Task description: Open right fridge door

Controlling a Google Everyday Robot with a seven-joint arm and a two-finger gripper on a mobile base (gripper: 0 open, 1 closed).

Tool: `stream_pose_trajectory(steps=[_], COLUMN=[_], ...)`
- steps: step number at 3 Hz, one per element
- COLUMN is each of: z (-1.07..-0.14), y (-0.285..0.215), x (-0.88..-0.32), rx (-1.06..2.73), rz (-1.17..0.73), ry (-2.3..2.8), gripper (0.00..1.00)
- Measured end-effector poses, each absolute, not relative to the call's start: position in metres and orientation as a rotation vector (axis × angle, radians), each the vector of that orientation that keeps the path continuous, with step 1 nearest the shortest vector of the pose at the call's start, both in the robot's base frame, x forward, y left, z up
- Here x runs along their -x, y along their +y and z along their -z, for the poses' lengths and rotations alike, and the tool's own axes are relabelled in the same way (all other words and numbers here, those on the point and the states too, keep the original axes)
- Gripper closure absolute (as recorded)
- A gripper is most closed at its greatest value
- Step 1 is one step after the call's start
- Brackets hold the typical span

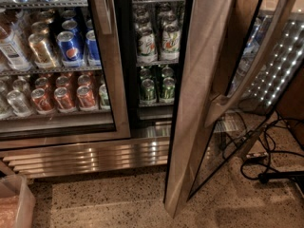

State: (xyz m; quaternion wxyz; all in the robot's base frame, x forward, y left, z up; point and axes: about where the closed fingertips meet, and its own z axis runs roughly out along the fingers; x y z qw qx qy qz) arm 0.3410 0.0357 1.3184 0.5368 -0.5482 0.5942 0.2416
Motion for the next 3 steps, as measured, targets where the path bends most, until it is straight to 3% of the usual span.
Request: stream_pose_trajectory(steps=[3], z=[-1.3184], y=[0.0357], x=[-0.341], rx=[1.305], rz=[-0.575], ry=[1.414], gripper=[0.0])
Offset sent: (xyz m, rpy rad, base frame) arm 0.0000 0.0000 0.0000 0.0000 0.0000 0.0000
